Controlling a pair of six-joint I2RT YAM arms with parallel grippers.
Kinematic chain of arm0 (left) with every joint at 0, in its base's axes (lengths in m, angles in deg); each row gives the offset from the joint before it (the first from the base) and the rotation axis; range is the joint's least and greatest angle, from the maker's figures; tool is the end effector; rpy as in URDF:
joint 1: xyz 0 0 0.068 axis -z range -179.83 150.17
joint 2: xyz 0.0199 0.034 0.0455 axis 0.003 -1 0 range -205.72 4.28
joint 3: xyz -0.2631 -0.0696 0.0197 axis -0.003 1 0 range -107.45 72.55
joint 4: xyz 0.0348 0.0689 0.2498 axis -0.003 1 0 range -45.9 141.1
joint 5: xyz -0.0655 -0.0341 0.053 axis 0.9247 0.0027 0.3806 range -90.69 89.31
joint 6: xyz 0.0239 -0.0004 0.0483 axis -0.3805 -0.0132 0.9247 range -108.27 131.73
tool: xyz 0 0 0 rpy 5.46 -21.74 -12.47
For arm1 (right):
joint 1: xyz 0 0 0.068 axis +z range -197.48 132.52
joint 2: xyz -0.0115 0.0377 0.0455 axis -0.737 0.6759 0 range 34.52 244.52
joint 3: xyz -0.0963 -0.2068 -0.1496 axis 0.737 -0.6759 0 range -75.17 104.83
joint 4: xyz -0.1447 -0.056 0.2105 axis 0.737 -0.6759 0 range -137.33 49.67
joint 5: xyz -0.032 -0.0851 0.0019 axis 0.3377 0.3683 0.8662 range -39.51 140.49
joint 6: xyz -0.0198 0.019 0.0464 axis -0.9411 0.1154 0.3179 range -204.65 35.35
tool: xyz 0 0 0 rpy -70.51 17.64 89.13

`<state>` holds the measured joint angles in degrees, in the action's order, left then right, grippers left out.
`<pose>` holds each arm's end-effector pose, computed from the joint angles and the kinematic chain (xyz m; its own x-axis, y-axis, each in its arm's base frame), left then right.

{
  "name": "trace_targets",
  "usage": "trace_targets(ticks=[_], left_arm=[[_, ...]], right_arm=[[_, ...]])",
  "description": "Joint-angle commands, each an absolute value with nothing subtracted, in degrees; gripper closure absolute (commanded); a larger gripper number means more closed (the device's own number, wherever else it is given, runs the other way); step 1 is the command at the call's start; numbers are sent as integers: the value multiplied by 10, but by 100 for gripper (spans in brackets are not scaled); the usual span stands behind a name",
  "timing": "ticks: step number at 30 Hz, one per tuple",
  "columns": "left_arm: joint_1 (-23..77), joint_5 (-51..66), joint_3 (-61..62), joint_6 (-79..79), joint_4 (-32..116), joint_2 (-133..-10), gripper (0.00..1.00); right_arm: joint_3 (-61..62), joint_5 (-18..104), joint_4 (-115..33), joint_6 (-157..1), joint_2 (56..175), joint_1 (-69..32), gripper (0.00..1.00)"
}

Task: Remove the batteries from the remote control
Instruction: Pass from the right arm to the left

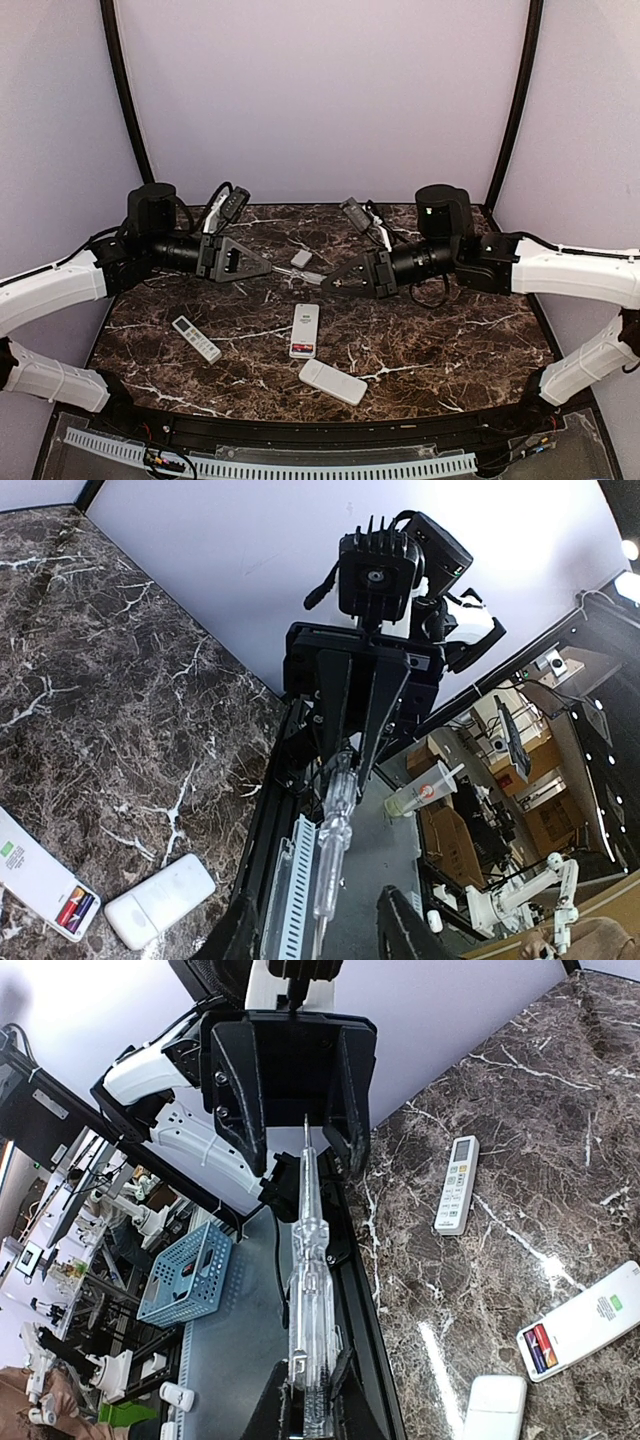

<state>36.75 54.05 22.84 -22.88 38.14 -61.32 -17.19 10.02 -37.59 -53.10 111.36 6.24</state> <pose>0.1883 -0.1759 0.3283 -0.6762 0.0934 -0.7308 0.7361 0.0453 -0.6753 0.1638 0.2622 0.3201 -0.6539 -0.2182 -0.7244 -0.7511 0.0724 0.6562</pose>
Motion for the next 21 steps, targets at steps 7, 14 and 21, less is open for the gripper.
trace_targets(ticks=[7,14,21], left_arm=[[368,566,236,-231,378,-620,73],[368,567,236,-230,379,-623,83],[368,566,239,-231,378,-626,95]], right_arm=[[-143,88,-373,-543,1140,61,100],[-142,89,-374,-543,1143,60,100],[-142,92,-371,-543,1147,61,100]])
